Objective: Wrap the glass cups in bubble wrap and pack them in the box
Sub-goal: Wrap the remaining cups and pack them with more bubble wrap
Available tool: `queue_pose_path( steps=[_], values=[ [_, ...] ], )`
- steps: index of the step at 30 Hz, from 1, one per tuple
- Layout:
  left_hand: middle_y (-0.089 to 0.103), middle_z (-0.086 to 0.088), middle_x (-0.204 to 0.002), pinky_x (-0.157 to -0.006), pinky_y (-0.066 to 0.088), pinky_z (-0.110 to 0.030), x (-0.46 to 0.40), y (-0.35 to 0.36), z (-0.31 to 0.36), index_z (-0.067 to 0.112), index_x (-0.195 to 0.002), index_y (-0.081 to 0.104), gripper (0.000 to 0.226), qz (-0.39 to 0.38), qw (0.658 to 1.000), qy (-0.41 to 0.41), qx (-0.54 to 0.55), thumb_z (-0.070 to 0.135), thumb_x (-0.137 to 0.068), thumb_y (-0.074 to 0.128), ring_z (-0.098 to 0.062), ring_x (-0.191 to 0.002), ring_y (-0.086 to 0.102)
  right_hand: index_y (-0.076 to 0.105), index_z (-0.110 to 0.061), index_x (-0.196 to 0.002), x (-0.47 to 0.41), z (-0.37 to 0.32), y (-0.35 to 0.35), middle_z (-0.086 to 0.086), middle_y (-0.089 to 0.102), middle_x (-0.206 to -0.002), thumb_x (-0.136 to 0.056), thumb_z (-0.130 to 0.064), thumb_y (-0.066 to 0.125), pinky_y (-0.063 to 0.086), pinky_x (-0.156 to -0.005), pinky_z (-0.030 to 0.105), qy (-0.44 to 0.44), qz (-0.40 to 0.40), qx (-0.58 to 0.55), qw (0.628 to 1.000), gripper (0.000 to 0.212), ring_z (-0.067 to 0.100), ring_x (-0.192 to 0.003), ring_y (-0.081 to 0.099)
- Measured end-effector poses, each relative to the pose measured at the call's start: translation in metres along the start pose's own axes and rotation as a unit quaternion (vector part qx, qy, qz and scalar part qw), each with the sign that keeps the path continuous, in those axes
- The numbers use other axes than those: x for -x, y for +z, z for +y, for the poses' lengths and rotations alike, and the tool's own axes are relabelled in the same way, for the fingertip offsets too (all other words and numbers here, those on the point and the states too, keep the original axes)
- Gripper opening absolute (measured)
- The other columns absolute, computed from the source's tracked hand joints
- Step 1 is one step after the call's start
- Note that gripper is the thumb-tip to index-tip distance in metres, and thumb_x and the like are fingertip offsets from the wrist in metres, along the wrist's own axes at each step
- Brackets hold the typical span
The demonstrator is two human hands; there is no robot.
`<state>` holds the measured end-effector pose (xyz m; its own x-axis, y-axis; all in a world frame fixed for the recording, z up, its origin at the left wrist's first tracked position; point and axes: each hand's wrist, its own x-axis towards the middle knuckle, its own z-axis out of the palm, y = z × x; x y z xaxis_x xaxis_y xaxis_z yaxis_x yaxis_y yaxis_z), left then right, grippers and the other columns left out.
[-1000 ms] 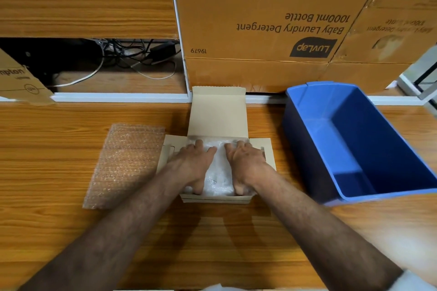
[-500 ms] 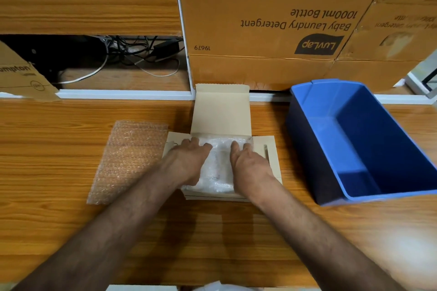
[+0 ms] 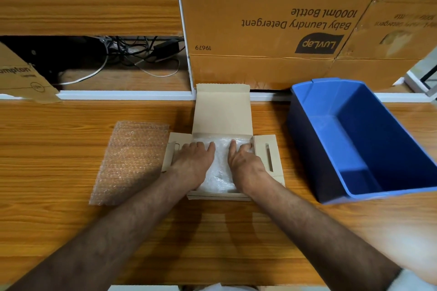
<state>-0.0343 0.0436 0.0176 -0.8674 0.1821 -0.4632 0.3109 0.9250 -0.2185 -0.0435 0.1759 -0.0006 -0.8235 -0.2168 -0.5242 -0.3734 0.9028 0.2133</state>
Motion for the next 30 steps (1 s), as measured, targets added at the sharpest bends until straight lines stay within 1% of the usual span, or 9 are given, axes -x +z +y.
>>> queue_pose_path(
  steps=[4, 7, 11, 15, 18, 22, 25, 27, 30],
  values=[
    [0.046, -0.016, -0.141, -0.077, 0.051, -0.031, 0.006, -0.005, -0.004, 0.015, -0.162, 0.011, 0.101, -0.046, 0.995, 0.01, 0.09, -0.007, -0.083, 0.071, -0.028, -0.112, 0.058, -0.017, -0.003, -0.16, 0.008, 0.004, -0.01, 0.038, 0.007, -0.164, -0.095, -0.015, 0.07, 0.054, -0.098, 0.036, 0.009, -0.039, -0.041, 0.998, 0.109, 0.04, -0.141, 0.048],
    [0.046, -0.014, -0.138, -0.071, 0.047, -0.03, 0.01, -0.01, -0.006, 0.015, -0.157, 0.025, 0.089, -0.037, 0.993, 0.008, 0.11, -0.007, -0.083, 0.07, -0.026, -0.107, 0.06, -0.016, -0.008, -0.162, 0.023, 0.007, -0.02, 0.031, 0.011, -0.166, -0.095, -0.013, 0.067, 0.054, -0.091, 0.034, -0.007, -0.009, -0.028, 1.0, 0.106, 0.034, -0.134, 0.054],
    [0.04, -0.016, -0.139, -0.08, 0.055, -0.035, 0.007, -0.001, -0.001, 0.018, -0.152, 0.032, 0.086, 0.022, 0.992, -0.009, 0.123, -0.011, -0.08, 0.069, -0.027, -0.111, 0.056, -0.014, -0.015, -0.163, 0.02, 0.003, -0.014, 0.026, -0.001, -0.169, -0.093, -0.019, 0.073, 0.051, -0.102, 0.037, -0.013, -0.003, -0.027, 1.0, 0.111, 0.035, -0.145, 0.041],
    [0.027, -0.021, -0.155, -0.089, 0.057, -0.039, 0.005, 0.007, 0.005, 0.02, -0.16, 0.014, 0.103, 0.002, 0.99, -0.003, 0.14, -0.018, -0.079, 0.064, -0.033, -0.123, 0.054, -0.018, -0.019, -0.163, 0.01, 0.003, -0.007, 0.024, -0.009, -0.17, -0.092, -0.016, 0.076, 0.046, -0.11, 0.042, -0.001, -0.028, -0.054, 0.998, 0.117, 0.038, -0.153, 0.026],
    [0.032, -0.021, -0.153, -0.089, 0.057, -0.04, 0.003, 0.004, 0.002, 0.021, -0.162, 0.008, 0.107, 0.011, 0.99, 0.0, 0.138, -0.017, -0.08, 0.065, -0.033, -0.122, 0.054, -0.017, -0.02, -0.163, 0.008, 0.004, -0.005, 0.024, -0.006, -0.17, -0.089, -0.017, 0.079, 0.043, -0.113, 0.042, -0.004, -0.025, -0.067, 0.997, 0.121, 0.039, -0.153, 0.026],
    [0.045, -0.014, -0.143, -0.107, 0.044, -0.043, 0.0, 0.008, -0.006, 0.018, -0.161, 0.017, 0.098, 0.043, 0.997, 0.009, 0.058, -0.002, -0.082, 0.071, -0.032, -0.13, 0.045, -0.015, -0.022, -0.163, 0.007, 0.005, -0.005, 0.023, -0.001, -0.17, -0.087, -0.02, 0.083, 0.045, -0.114, 0.044, -0.008, -0.027, -0.076, 0.997, 0.124, 0.038, -0.15, 0.031],
    [0.043, -0.013, -0.15, -0.118, 0.032, -0.045, 0.0, 0.018, -0.011, 0.018, -0.162, 0.016, 0.102, 0.031, 0.998, 0.033, 0.03, 0.005, -0.081, 0.076, -0.033, -0.138, 0.039, -0.014, -0.026, -0.164, 0.014, 0.009, -0.012, 0.02, 0.0, -0.171, -0.087, -0.017, 0.08, 0.049, -0.11, 0.046, -0.009, -0.038, -0.091, 0.995, 0.121, 0.037, -0.148, 0.036],
    [0.04, -0.01, -0.153, -0.121, 0.027, -0.044, 0.004, 0.018, -0.019, 0.021, -0.162, 0.015, 0.103, 0.053, 0.995, 0.054, 0.064, 0.004, -0.081, 0.076, -0.031, -0.141, 0.036, -0.009, -0.026, -0.165, 0.023, 0.011, -0.018, 0.017, 0.013, -0.169, -0.089, -0.017, 0.076, 0.052, -0.106, 0.044, -0.007, -0.012, -0.095, 0.995, 0.114, 0.034, -0.145, 0.041],
    [0.03, -0.003, -0.163, -0.123, 0.023, -0.037, 0.017, 0.019, -0.034, 0.027, -0.161, 0.021, 0.087, 0.161, 0.974, 0.062, 0.147, 0.014, -0.091, 0.071, -0.024, -0.148, 0.029, 0.0, -0.025, -0.164, 0.037, 0.007, -0.026, 0.013, 0.023, -0.166, -0.095, -0.019, 0.068, 0.053, -0.103, 0.042, -0.004, 0.098, -0.116, 0.988, 0.097, 0.031, -0.145, 0.041]
  ],
)
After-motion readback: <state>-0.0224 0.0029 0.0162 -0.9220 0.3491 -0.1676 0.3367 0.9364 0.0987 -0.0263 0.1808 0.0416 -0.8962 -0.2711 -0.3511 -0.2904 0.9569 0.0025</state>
